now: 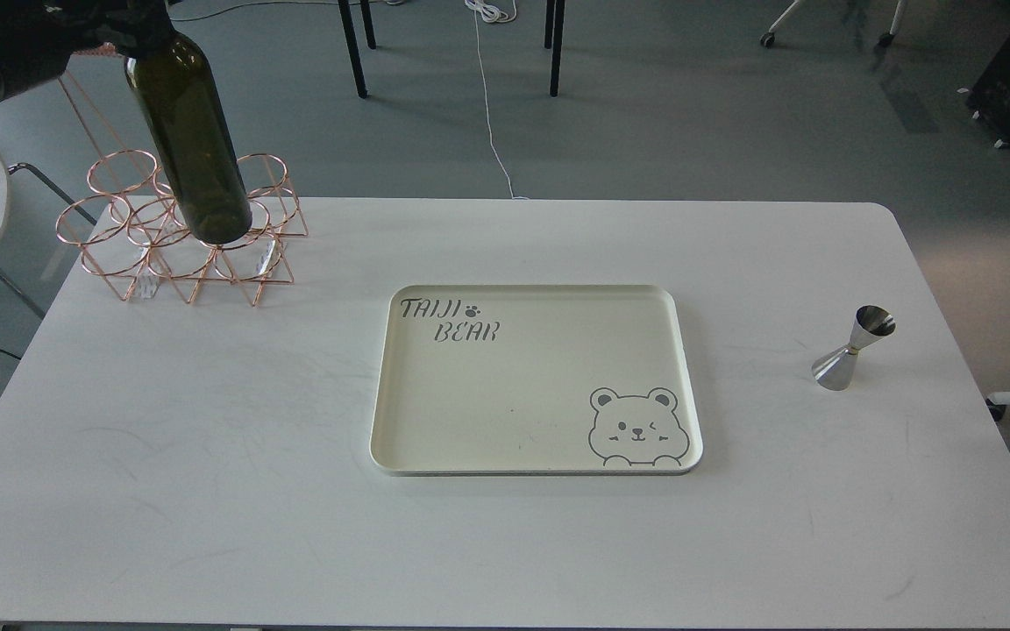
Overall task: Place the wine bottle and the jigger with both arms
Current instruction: 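Carry the bottle over the copper rack and lower it into a slot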
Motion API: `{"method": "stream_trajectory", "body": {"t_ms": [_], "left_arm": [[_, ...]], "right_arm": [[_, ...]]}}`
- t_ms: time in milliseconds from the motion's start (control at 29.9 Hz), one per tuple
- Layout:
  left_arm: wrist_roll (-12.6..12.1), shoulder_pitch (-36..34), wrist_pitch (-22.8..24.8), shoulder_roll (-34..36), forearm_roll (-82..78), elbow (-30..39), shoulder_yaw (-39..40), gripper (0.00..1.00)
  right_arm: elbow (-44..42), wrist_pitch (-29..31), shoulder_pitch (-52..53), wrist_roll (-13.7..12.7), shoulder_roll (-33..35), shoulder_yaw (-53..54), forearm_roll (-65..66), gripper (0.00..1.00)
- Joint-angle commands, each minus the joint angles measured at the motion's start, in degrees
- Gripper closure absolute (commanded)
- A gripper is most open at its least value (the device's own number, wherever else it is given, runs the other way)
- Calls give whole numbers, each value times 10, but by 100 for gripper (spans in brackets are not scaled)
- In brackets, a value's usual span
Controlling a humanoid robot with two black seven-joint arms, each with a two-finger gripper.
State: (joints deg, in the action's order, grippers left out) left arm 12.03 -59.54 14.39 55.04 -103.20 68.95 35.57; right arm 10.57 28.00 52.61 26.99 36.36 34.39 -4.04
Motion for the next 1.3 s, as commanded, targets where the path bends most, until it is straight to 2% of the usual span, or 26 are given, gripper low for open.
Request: {"method": "stream_trajectory", "body": {"t_ms": [0,301,601,869,1169,1236,1270], "left_arm": [[0,1,-14,-5,-2,-14,-1,88],[-3,4,-23,-27,-2,-26,-8,88],[-2,3,-84,-34,0,-47,-71,86],[-3,9,-85,-48,11,-48,-81,81],[-3,10,-88,-68,28,-80,-111,68],[-3,10,-88,-71,41,-94,-113,62],[-3,11,-88,-72,43,-99,-113,56]], "right_arm": [[0,0,0,0,-1,2,0,3],[0,0,-1,0,-3,2,0,3],[0,0,-1,0,-3,2,0,3],[0,0,-1,0,-3,2,0,3],[0,0,-1,0,-3,1,0,3],[0,0,-1,0,-3,2,0,3],[0,0,-1,0,-3,1,0,3]]}}
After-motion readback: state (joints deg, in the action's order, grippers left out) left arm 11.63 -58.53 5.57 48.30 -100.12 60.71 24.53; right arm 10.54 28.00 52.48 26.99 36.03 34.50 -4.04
